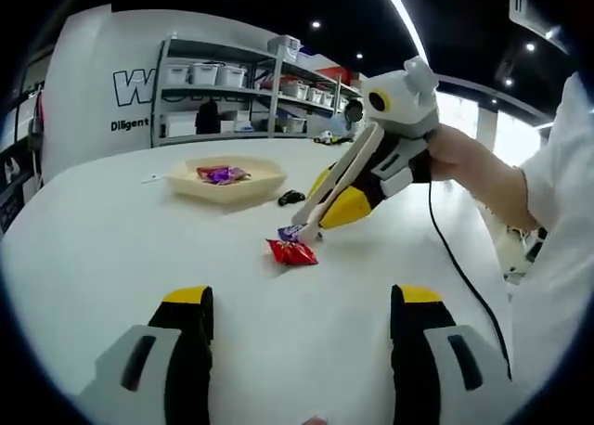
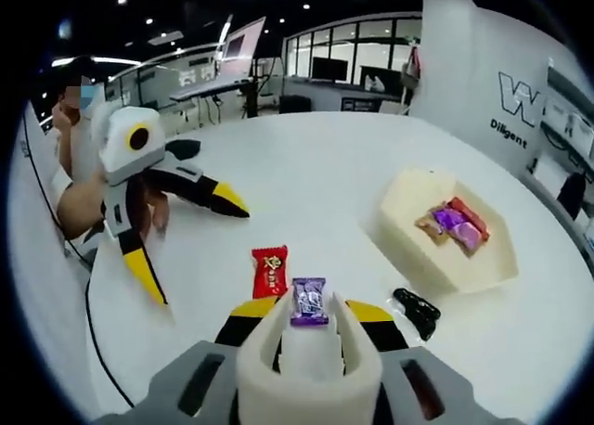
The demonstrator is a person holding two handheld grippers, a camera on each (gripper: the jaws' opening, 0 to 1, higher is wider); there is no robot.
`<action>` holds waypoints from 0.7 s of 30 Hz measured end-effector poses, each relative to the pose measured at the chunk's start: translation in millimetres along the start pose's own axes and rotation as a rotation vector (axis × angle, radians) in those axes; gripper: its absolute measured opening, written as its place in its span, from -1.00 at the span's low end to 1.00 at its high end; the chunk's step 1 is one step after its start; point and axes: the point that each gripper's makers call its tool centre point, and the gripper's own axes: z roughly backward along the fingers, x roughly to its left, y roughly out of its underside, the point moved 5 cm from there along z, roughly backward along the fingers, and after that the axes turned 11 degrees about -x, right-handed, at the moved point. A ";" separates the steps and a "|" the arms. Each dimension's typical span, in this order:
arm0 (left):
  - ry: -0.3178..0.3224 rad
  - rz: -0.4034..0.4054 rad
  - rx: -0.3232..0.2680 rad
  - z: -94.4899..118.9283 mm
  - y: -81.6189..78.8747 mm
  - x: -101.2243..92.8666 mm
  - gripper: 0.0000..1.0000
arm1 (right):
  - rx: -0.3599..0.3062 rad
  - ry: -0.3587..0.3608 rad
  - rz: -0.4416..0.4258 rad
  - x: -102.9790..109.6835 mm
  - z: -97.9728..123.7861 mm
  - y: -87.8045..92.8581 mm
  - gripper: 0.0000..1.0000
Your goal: Place the target food into the container with the food tongs after gripping and lifting it, then release it inside without dropping or visibly crushing the food.
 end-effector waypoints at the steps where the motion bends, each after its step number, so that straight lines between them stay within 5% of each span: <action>1: 0.000 0.000 0.000 -0.1 0.2 -0.1 0.52 | 0.001 0.007 -0.019 0.8 0.4 0.6 -0.64; 12: 0.004 0.003 0.000 -0.9 0.9 -0.6 0.52 | 0.009 0.076 -0.077 11.5 4.9 3.0 -0.68; 21: 0.006 0.003 -0.004 -1.7 -0.6 -0.8 0.52 | 0.066 0.200 -0.164 21.4 4.4 3.4 -0.71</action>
